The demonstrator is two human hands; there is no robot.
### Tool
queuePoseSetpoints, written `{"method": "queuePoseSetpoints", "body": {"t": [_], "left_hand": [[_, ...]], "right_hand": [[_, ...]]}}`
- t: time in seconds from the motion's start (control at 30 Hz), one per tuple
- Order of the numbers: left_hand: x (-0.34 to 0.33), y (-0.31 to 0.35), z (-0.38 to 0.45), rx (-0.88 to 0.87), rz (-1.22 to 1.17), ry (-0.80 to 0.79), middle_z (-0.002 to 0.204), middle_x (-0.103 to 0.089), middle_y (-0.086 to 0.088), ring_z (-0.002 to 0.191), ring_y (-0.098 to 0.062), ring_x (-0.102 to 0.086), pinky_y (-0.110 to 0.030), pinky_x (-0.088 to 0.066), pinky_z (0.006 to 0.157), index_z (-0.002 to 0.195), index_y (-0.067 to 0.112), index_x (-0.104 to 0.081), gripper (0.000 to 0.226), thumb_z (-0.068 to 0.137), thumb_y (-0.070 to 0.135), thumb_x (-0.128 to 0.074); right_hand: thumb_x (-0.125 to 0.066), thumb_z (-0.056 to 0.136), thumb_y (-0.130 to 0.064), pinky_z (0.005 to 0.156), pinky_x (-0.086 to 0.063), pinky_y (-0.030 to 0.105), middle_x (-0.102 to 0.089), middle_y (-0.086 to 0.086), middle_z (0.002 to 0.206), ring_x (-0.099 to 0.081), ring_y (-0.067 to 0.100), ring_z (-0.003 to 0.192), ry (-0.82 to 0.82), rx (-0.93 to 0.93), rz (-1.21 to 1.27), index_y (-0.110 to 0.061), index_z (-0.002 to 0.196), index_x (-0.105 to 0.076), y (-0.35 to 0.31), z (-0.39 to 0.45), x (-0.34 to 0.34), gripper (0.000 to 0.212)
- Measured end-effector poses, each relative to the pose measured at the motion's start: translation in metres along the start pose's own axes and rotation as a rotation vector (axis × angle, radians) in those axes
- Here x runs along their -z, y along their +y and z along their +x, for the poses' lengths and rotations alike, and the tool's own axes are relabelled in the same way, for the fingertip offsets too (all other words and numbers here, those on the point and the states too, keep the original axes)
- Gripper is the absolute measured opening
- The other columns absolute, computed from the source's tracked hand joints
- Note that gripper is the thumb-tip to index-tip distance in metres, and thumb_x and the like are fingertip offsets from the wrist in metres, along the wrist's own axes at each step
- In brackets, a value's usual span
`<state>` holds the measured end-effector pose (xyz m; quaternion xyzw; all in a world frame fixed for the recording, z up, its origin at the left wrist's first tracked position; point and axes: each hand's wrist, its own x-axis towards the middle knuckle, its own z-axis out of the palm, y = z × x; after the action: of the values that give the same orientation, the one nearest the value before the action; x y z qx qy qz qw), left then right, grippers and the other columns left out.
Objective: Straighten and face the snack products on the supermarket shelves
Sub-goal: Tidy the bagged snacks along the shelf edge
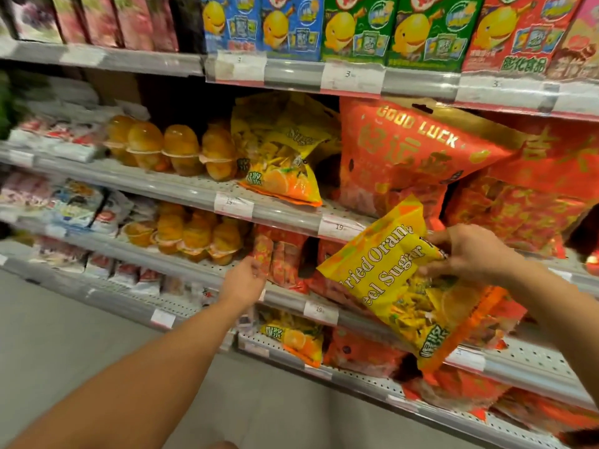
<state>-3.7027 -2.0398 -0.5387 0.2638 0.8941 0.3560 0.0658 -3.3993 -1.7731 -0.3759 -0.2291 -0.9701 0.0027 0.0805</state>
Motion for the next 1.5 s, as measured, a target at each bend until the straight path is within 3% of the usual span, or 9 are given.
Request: {"method": "queuePoseSetpoints", "body": {"t": [0.2,0.3,0.4,0.67,0.83,1.0,1.1,1.23,1.5], "left_hand": [[0.001,-0.008,0.040,0.091,-0.076,-0.013,0.126,-0.068,-0.007,0.112,-0.032,-0.064,-0.036,-0.051,0.089,0.137,0.020,-0.053,0.041,0.098,0.027,-0.060],[-0.004,-0.005,0.056,0.075,-0.105,-0.012,0.134,-0.064,-0.012,0.118,-0.037,-0.062,-0.043,-0.051,0.097,0.146,0.019,-0.045,0.055,0.097,0.033,-0.063],[-0.010,0.000,0.074,0.055,-0.143,-0.014,0.140,-0.059,-0.016,0.125,-0.039,-0.058,-0.044,-0.048,0.100,0.150,0.010,-0.039,0.074,0.090,0.034,-0.074],[-0.019,0.002,0.102,0.080,-0.205,-0.101,0.130,-0.065,-0.016,0.118,-0.037,-0.062,-0.042,-0.051,0.097,0.142,0.007,-0.047,0.081,0.080,0.043,-0.084],[-0.016,-0.012,0.115,0.070,-0.225,-0.129,0.124,-0.071,-0.009,0.113,-0.031,-0.066,-0.043,-0.055,0.098,0.131,0.012,-0.061,0.112,0.040,0.074,-0.083],[-0.007,-0.001,0.104,0.031,-0.248,-0.082,0.112,-0.071,-0.015,0.107,-0.034,-0.067,-0.043,-0.055,0.090,0.125,0.002,-0.062,0.068,0.074,0.038,-0.090],[0.009,0.009,0.092,-0.002,-0.154,0.006,0.083,-0.063,-0.012,0.085,-0.031,-0.064,-0.036,-0.046,0.067,0.092,-0.001,-0.064,0.050,0.078,0.041,-0.086],[0.018,0.014,0.057,-0.082,-0.214,0.103,0.095,-0.067,-0.010,0.088,-0.031,-0.063,-0.045,-0.053,0.080,0.103,0.008,-0.062,0.056,0.078,0.054,-0.081],[-0.020,0.007,-0.063,-0.033,-0.398,0.327,0.072,-0.060,0.012,0.069,-0.011,-0.060,-0.032,-0.041,0.059,0.086,0.026,-0.058,0.027,0.088,0.048,-0.073]], "right_hand": [[-0.078,0.047,-0.084,0.066,-0.053,0.034,-0.068,-0.010,0.061,-0.063,0.013,0.058,-0.117,-0.054,0.176,-0.027,0.079,-0.073,0.003,0.012,0.011,0.065],[-0.084,0.053,-0.074,0.055,-0.037,0.025,-0.047,-0.014,0.048,-0.041,0.004,0.047,-0.115,-0.062,0.195,-0.031,0.058,-0.058,0.001,0.012,0.011,0.051],[-0.077,0.052,-0.081,0.051,-0.026,0.027,-0.029,-0.011,0.051,-0.025,0.009,0.052,-0.116,-0.004,0.225,-0.024,0.060,-0.044,-0.004,0.011,0.014,0.066],[-0.075,0.045,-0.084,0.056,-0.033,0.031,-0.039,-0.011,0.053,-0.032,0.008,0.054,-0.138,-0.043,0.239,-0.007,0.072,-0.058,-0.003,0.015,0.015,0.083],[-0.086,0.056,-0.062,0.053,-0.031,0.025,-0.034,-0.011,0.050,-0.027,0.010,0.053,-0.138,-0.062,0.276,-0.005,0.063,-0.050,-0.010,0.016,0.017,0.067],[-0.090,0.057,-0.053,0.051,-0.033,0.023,-0.041,-0.012,0.047,-0.031,0.009,0.048,-0.134,-0.113,0.292,-0.012,0.059,-0.055,-0.012,0.015,0.017,0.054],[-0.092,0.057,-0.051,0.053,-0.033,0.027,-0.042,-0.011,0.047,-0.033,0.008,0.048,-0.126,-0.139,0.296,-0.016,0.058,-0.056,-0.014,0.014,0.017,0.050],[-0.091,0.061,-0.049,0.053,-0.032,0.027,-0.042,-0.012,0.044,-0.033,0.008,0.047,-0.104,-0.127,0.301,-0.031,0.053,-0.056,-0.019,0.008,0.015,0.040],[-0.079,0.046,-0.070,0.056,-0.037,0.036,-0.042,-0.008,0.047,-0.039,0.018,0.051,-0.003,-0.178,0.191,-0.017,0.063,-0.059,-0.024,-0.001,0.007,0.060]]}}
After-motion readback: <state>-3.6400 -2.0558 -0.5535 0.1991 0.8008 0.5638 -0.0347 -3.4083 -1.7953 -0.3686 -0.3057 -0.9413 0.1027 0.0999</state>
